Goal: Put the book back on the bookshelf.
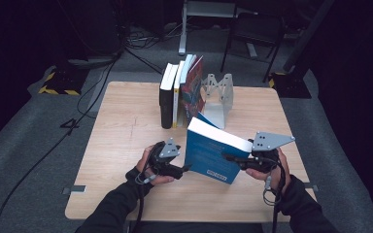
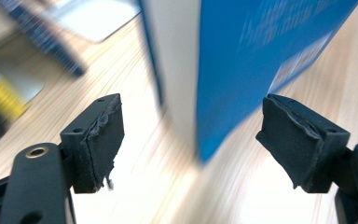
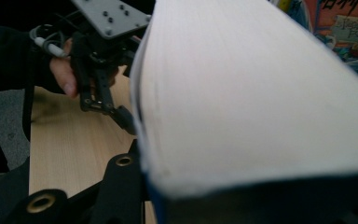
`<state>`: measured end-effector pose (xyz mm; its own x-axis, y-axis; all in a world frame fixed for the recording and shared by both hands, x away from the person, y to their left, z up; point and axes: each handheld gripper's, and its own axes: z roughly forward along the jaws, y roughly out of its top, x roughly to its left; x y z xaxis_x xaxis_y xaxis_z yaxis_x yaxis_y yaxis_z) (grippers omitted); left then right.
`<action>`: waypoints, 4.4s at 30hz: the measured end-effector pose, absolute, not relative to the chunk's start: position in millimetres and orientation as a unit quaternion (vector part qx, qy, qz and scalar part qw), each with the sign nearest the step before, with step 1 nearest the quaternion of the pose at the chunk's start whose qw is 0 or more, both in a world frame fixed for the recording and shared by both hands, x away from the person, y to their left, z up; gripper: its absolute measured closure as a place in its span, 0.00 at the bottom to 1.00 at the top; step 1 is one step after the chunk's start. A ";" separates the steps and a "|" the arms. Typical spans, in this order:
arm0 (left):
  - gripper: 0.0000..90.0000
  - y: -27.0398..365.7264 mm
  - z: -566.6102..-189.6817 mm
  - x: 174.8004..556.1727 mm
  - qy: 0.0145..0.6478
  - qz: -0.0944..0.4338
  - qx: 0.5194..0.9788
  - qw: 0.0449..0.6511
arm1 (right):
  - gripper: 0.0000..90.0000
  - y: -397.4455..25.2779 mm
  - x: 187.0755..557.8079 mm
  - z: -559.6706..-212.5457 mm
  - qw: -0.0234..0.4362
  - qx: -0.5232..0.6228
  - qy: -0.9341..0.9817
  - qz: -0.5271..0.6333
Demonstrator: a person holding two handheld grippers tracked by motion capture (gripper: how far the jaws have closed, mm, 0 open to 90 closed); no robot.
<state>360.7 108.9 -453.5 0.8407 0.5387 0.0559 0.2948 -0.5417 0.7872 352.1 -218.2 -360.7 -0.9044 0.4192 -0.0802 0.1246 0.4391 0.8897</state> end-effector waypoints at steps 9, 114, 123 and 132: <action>0.24 150.6 -476.6 325.7 0.274 0.142 0.880 0.360 | 0.67 -229.9 356.8 -361.4 0.151 0.182 0.832 0.502; 0.18 151.6 -504.6 333.4 0.286 0.107 0.883 0.357 | 0.67 -176.6 544.9 -310.0 0.297 0.408 0.730 0.461; 0.18 151.9 -504.5 333.4 0.283 0.108 0.884 0.356 | 0.67 -183.5 530.6 -321.8 0.302 0.394 0.728 0.473; 0.18 151.8 -504.4 333.1 0.284 0.107 0.884 0.356 | 0.66 -196.7 497.5 -329.5 0.289 0.374 0.744 0.472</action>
<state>333.1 151.8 -504.4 0.8154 0.5787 -0.0125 0.4260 -0.5854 0.6899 497.5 -196.7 -329.5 -0.5542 0.8288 -0.0764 0.2836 0.2743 0.9189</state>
